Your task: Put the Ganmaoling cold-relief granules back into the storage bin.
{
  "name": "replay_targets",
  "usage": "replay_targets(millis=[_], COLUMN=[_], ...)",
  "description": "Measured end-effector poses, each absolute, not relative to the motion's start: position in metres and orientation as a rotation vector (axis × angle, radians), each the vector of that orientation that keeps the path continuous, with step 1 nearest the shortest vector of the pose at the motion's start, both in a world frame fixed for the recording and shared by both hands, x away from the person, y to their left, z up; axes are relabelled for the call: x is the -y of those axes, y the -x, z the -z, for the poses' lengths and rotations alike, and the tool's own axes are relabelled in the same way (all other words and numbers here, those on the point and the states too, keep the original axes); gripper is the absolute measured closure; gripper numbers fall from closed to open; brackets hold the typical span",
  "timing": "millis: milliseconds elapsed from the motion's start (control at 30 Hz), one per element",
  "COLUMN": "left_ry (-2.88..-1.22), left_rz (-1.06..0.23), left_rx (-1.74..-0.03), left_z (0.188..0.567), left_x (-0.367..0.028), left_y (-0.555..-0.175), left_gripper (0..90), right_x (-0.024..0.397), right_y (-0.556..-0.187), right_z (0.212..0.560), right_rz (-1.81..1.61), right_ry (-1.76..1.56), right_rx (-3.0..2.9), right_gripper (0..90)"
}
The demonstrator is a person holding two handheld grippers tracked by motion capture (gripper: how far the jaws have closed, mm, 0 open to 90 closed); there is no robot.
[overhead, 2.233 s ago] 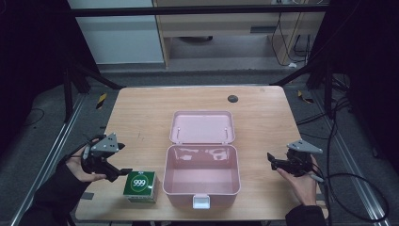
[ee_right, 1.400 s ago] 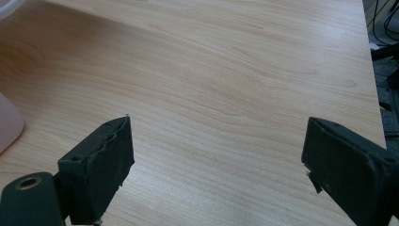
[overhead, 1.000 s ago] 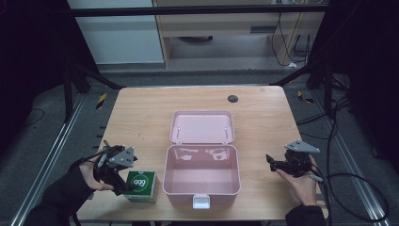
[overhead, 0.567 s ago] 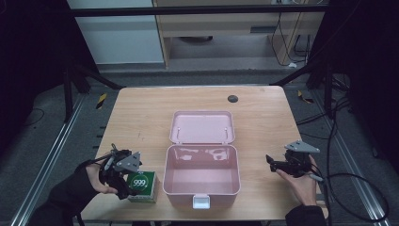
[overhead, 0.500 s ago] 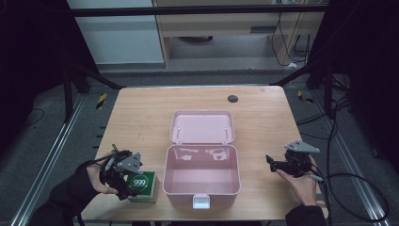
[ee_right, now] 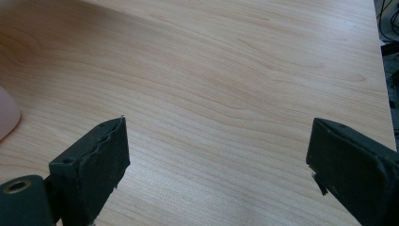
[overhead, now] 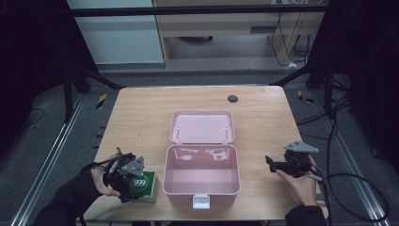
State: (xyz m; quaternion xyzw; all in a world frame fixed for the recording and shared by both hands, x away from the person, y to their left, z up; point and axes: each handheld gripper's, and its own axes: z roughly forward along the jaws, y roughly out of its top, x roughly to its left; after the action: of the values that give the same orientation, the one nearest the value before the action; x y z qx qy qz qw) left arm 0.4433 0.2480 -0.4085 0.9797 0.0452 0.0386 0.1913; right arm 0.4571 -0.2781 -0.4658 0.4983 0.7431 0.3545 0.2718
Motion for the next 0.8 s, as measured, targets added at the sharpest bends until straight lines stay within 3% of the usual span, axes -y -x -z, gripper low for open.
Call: replay_targets(millis=[800], left_ry=[-2.807], left_rz=[-0.040], left_rx=[-0.107], left_z=[0.434], left_x=[-0.243], left_y=[-0.450], left_gripper=[7.9], right_x=[0.276], right_y=[-0.459], right_z=[0.469], right_rz=[-0.932], right_ry=[-1.340], right_rx=[-2.028], right_gripper=[6.1])
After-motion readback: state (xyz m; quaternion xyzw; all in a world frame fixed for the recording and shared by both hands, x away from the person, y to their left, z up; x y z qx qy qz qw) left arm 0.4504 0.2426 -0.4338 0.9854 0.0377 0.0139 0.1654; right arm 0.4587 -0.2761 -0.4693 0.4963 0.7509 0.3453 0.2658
